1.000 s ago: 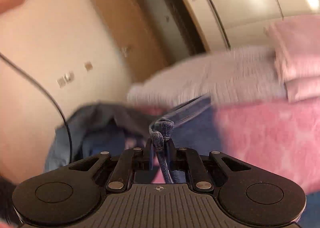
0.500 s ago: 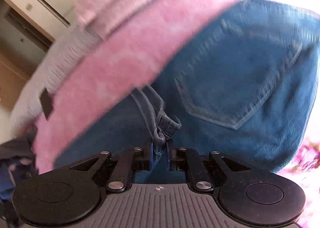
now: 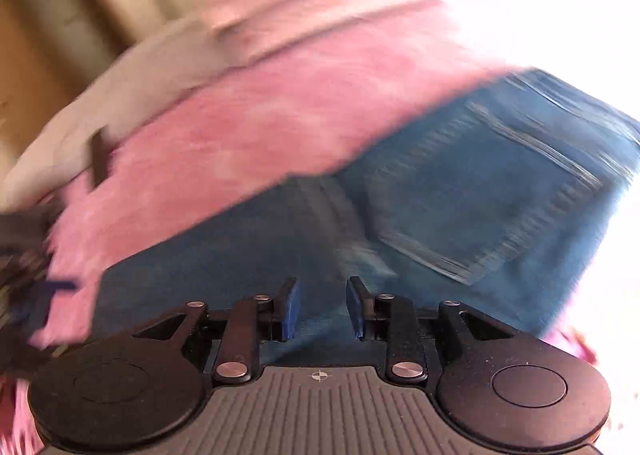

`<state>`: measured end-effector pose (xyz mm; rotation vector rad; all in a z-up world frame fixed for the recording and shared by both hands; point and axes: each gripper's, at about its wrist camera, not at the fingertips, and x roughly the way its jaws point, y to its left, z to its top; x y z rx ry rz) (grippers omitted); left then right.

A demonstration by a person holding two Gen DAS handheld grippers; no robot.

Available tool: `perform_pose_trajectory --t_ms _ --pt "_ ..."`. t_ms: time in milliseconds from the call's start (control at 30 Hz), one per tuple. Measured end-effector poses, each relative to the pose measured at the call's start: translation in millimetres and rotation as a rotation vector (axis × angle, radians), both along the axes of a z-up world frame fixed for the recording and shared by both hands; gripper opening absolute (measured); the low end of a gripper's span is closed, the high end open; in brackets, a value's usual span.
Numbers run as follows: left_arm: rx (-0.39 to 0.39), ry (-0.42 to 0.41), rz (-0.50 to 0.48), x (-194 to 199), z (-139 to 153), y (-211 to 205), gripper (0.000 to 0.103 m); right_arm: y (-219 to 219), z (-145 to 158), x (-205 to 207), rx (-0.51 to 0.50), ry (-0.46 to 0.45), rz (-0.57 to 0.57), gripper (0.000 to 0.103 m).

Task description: Fold clothes

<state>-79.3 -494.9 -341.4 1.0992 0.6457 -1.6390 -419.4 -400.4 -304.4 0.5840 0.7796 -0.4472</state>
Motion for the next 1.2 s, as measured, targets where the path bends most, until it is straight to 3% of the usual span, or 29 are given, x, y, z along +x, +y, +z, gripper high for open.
perform_pose_trajectory --t_ms 67,200,300,467,600,667,800,900,1000,1200 --pt "0.039 -0.011 -0.011 8.4 -17.0 -7.4 0.083 6.1 -11.2 13.7 -0.003 -0.004 0.063 0.03" --pt "0.058 0.013 -0.024 23.1 -31.1 -9.6 0.087 3.9 -50.2 28.1 0.072 0.095 0.091 0.03" --pt "0.048 0.009 -0.046 31.5 -22.1 -2.9 0.084 24.1 -33.0 31.1 0.006 0.124 0.113 0.03" --pt "0.019 0.014 -0.035 56.7 -7.5 17.5 0.082 95.5 -7.0 31.8 0.059 0.016 0.194 0.03" --pt "-0.006 0.076 0.004 68.1 2.3 17.6 0.082 140.1 -32.1 39.4 0.146 0.056 0.187 0.03" --pt "-0.014 0.1 -0.028 63.6 2.5 12.1 0.082 151.9 -45.6 40.8 0.169 0.045 0.16 0.03" --pt "0.018 0.066 -0.17 42.2 -15.1 1.3 0.08 160.5 -58.1 46.2 0.293 -0.097 0.189 0.03" --pt "0.027 0.008 -0.255 30.4 -28.0 0.1 0.083 171.1 -69.1 46.9 0.381 -0.076 0.251 0.03" --pt "0.027 0.011 -0.255 32.6 -27.5 -3.4 0.085 166.6 -70.2 38.6 0.417 -0.062 0.22 0.03" --pt "0.024 0.004 -0.256 32.7 -27.4 -3.9 0.085 171.0 -38.7 29.4 0.302 -0.066 0.171 0.031"
